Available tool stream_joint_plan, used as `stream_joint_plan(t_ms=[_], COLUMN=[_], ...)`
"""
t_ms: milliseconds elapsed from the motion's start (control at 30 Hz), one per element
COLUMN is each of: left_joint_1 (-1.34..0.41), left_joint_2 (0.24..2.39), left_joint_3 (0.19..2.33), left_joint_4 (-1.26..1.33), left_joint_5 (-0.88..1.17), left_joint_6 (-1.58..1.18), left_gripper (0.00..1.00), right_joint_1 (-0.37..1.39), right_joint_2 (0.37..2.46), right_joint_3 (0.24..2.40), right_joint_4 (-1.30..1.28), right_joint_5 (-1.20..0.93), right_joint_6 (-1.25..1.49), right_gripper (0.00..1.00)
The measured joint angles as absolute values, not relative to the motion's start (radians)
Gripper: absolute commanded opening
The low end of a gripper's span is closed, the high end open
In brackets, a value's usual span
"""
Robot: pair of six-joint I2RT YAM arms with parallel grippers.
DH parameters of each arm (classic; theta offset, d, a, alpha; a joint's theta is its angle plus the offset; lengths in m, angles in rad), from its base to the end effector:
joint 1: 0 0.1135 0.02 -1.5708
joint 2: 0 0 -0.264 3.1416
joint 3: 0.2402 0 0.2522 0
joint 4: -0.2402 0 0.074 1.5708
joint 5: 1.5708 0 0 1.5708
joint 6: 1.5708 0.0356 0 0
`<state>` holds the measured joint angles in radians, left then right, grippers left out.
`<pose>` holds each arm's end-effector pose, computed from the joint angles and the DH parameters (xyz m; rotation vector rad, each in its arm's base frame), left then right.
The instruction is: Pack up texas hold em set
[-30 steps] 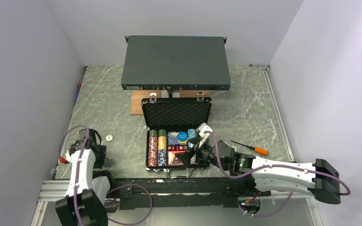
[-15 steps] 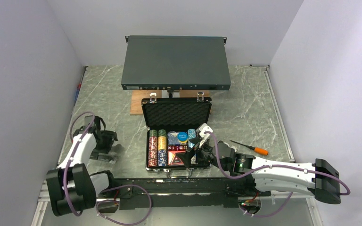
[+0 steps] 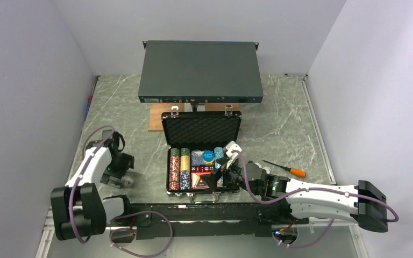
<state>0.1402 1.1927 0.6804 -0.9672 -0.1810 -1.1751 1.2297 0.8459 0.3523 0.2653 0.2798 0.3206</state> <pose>0.1728 0.0309 0.1825 -1.8242 2.3417 0.1670 0.0743 0.1800 0.2234 -0.6304 1.7643 0.8477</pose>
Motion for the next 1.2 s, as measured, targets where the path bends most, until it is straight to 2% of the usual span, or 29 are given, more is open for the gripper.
stream_joint_plan(t_ms=[233,600,833,1200], left_joint_1=[0.169,0.237,0.239,0.239], left_joint_2=[1.047,1.068,1.069,1.076], left_joint_3=[0.498,0.501,0.499,0.496], left_joint_4=[-0.948,-0.913,-0.914,-0.922], left_joint_5=[-0.162,-0.171,-0.146,-0.114], left_joint_6=[-1.228,-1.215,-1.213,-1.211], left_gripper=[0.85,0.74,0.73,0.57], right_joint_1=[1.230,1.229,1.229,1.228], right_joint_2=[0.854,0.861,0.870,0.870], right_joint_3=[0.352,0.352,0.352,0.352], right_joint_4=[0.266,0.266,0.267,0.267], right_joint_5=[0.280,0.279,0.280,0.279], right_joint_6=[0.321,0.321,0.321,0.321], right_gripper=[1.00,1.00,1.00,1.00])
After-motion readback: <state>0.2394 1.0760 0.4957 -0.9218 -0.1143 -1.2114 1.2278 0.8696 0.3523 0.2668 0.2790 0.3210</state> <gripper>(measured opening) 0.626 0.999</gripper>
